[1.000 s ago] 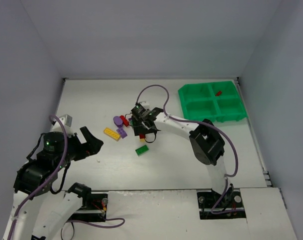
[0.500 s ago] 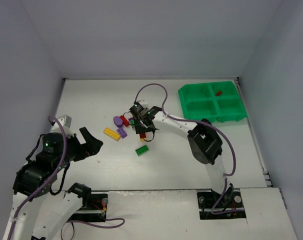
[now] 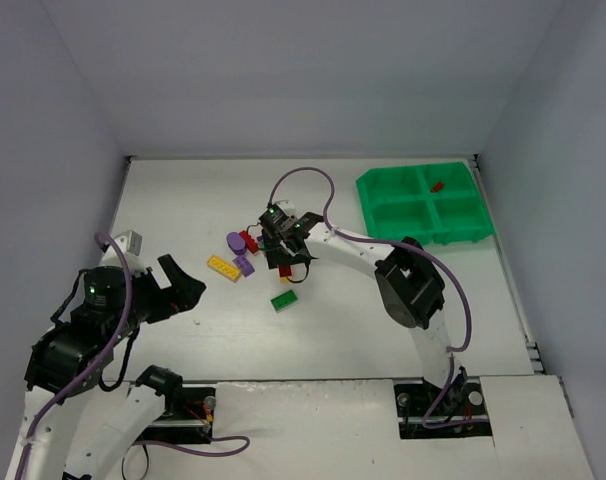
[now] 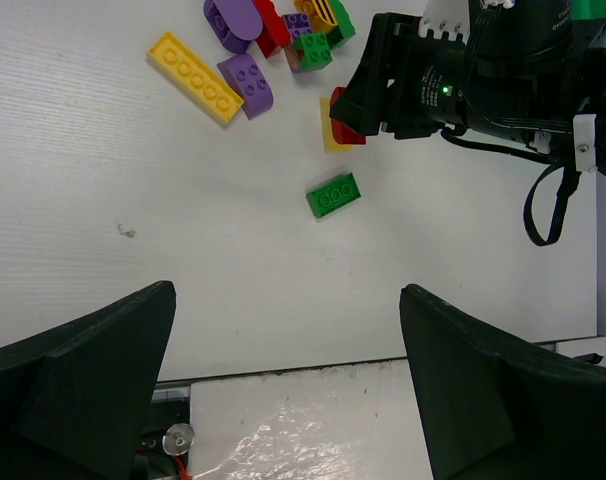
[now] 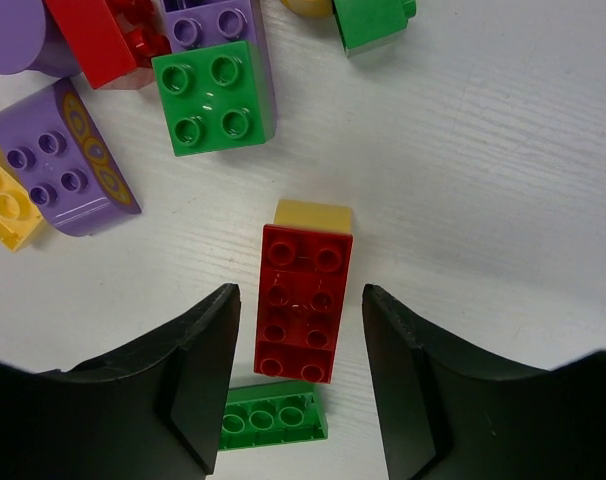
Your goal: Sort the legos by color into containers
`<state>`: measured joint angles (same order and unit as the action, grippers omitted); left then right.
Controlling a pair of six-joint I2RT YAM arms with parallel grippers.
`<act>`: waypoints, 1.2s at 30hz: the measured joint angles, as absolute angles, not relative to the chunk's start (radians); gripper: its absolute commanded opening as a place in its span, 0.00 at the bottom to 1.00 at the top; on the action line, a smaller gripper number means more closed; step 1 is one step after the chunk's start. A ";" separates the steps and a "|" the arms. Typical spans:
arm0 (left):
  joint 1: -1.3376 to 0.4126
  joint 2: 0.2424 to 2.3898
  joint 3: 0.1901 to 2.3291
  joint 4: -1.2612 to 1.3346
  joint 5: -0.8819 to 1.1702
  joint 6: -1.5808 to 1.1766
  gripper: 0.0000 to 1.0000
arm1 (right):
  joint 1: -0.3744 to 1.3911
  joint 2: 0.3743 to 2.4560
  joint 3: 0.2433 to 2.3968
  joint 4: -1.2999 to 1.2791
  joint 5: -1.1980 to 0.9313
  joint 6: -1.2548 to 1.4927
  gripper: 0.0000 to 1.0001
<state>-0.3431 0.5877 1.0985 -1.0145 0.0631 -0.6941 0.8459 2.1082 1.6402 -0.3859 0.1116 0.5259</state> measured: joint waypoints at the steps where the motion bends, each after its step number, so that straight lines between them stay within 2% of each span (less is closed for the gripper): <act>1: -0.343 0.586 1.098 -1.015 0.063 -0.695 0.87 | 0.846 2.108 1.640 -0.386 0.111 0.525 0.49; 6: -0.343 0.581 1.098 -1.016 0.063 -0.698 0.87 | 0.846 2.111 1.640 -0.386 0.107 0.523 0.39; 14: -0.343 0.581 1.098 -1.016 0.063 -0.702 0.87 | 0.846 2.127 1.642 -0.385 0.098 0.521 0.29; 17: -0.343 0.582 1.098 -1.016 0.064 -0.704 0.87 | 0.846 2.127 1.642 -0.385 0.096 0.519 0.18; 18: -0.343 0.582 1.097 -1.016 0.064 -0.705 0.88 | 0.846 2.127 1.642 -0.385 0.096 0.519 0.09; 20: -0.343 0.582 1.095 -1.015 0.064 -0.707 0.87 | 0.846 2.127 1.642 -0.385 0.097 0.519 0.00; 27: -0.343 0.591 1.052 -0.969 0.105 -0.715 0.87 | 0.834 2.080 1.602 -0.324 0.018 0.490 0.00; 36: -0.343 0.614 0.880 -0.624 0.263 -0.745 0.86 | 0.707 1.706 1.344 0.016 -0.311 0.451 0.00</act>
<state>-0.3431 0.6140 0.8803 -0.6239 0.2630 -0.7452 0.7074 1.7061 1.3437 0.0162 -0.3107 0.4511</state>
